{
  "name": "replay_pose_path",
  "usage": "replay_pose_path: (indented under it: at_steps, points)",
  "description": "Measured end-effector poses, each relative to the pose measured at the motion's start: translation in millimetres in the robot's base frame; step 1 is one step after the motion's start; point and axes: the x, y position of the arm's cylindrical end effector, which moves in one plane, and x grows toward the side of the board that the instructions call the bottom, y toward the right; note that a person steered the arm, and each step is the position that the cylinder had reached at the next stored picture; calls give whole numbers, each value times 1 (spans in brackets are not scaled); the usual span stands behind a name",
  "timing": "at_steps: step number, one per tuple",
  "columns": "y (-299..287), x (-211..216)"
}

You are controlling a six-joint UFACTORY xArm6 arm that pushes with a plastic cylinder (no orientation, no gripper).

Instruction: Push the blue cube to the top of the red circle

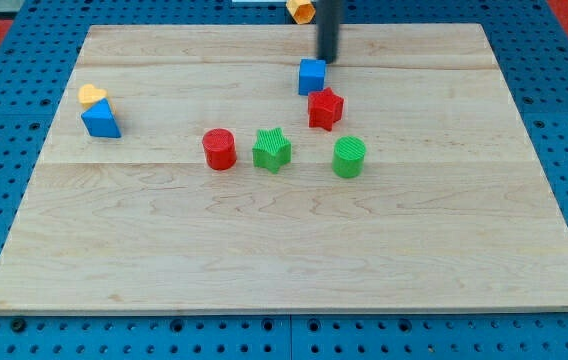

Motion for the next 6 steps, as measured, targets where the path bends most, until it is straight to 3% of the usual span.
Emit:
replay_pose_path:
  at_steps: [1, 3, 5, 6]
  points:
    - [-34, 23]
    - [-177, 37]
    - [-130, 21]
    - [-142, 41]
